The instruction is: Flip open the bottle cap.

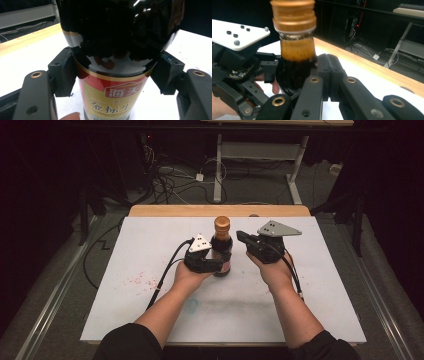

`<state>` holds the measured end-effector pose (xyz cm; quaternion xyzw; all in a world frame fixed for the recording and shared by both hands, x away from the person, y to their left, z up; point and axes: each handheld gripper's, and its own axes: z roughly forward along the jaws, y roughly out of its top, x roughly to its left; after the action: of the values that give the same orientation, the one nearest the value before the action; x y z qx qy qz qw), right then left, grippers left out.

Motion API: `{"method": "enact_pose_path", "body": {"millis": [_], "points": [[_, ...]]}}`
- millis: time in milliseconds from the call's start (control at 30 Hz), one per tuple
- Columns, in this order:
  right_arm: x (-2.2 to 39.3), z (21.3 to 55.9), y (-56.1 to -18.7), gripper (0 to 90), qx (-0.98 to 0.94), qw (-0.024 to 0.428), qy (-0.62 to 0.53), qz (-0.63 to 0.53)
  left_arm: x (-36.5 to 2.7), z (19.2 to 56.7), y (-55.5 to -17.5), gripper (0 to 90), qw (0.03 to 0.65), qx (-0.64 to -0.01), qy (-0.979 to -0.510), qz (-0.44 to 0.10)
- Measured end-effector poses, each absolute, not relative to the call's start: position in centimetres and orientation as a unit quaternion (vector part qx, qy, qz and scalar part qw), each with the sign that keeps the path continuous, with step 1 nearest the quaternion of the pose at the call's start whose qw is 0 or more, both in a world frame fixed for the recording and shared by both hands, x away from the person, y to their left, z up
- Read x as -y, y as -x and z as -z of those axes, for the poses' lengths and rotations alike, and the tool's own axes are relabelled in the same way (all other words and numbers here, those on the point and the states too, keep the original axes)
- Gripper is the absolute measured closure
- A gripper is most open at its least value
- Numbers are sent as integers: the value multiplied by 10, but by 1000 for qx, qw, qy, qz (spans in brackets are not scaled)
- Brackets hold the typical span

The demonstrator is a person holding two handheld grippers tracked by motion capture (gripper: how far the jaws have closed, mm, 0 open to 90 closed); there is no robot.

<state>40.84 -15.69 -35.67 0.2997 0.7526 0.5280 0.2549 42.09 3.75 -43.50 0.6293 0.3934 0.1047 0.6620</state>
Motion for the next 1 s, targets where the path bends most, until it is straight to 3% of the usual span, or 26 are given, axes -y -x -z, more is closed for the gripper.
{"method": "enact_pose_path", "body": {"millis": [133,167,200,233,267,500,533,1000], "points": [[153,350,-407,900,-753,257,-293,-531,-38,435,-421,284,661,-392,-631,-105],[152,348,-407,900,-753,259,-290,-531,-28,433,-421,284,696,-424,-572,-94],[151,345,-406,900,-753,262,-287,-531,-28,433,-421,284,696,-423,-572,-94],[151,345,-406,900,-753,262,-287,-531,-37,435,-421,284,662,-393,-629,-106],[150,343,-406,900,-753,263,-285,-531,-38,435,-421,285,659,-391,-634,-107],[144,333,-402,900,-759,268,-271,-529,-37,436,-420,285,663,-393,-628,-106],[142,331,-401,900,-760,269,-268,-528,-28,434,-420,285,696,-423,-572,-96],[138,324,-400,900,-768,275,-264,-515,-27,434,-420,285,697,-423,-571,-100]]}}
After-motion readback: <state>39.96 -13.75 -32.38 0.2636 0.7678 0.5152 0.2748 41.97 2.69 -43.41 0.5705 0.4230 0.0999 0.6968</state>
